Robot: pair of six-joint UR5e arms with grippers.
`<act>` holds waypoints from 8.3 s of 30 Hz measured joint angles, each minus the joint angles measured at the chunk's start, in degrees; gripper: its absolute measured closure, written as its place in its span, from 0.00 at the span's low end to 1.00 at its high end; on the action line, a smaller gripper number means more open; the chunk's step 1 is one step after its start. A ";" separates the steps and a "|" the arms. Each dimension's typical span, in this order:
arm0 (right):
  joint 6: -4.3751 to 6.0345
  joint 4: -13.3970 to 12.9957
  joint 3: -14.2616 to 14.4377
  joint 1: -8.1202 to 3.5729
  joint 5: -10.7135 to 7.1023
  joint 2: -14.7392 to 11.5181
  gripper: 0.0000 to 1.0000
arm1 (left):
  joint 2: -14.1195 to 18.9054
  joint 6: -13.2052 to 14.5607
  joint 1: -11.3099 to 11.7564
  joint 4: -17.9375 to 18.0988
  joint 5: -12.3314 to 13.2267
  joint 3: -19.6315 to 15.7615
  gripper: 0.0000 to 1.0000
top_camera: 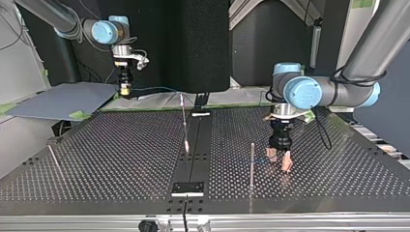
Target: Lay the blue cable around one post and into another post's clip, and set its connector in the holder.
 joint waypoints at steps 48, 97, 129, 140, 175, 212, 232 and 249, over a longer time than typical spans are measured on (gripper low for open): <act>1.67 0.41 0.00 0.09 0.43 -0.75 0.81 | 3.65 -26.28 -1.11 0.37 3.73 -4.55 0.00; 1.65 0.18 0.00 0.18 0.43 -0.28 0.81 | 16.39 -34.17 -1.45 -4.73 6.60 -12.03 0.00; 3.04 -0.80 0.00 0.03 0.43 -0.23 0.81 | 24.26 -19.17 -1.06 -18.98 -7.26 -1.10 0.00; 2.93 -0.50 0.00 0.01 0.31 -0.22 0.81 | 22.52 -13.17 -2.04 -24.97 -9.63 4.89 0.00; 2.92 -0.24 0.00 0.14 0.43 -0.20 0.81 | 22.42 5.57 -5.39 -43.70 -9.73 13.35 0.00; 3.08 -0.32 0.00 0.29 0.43 -0.14 0.81 | 21.28 27.04 -6.09 -53.98 -10.51 13.30 0.00; 2.92 -0.09 0.00 0.29 0.43 -0.07 0.81 | 21.28 38.08 -6.46 -53.96 -10.60 13.33 0.00; 2.82 -0.13 0.00 0.27 0.43 -0.02 0.81 | 21.28 40.20 -6.63 -53.96 -11.05 13.31 0.00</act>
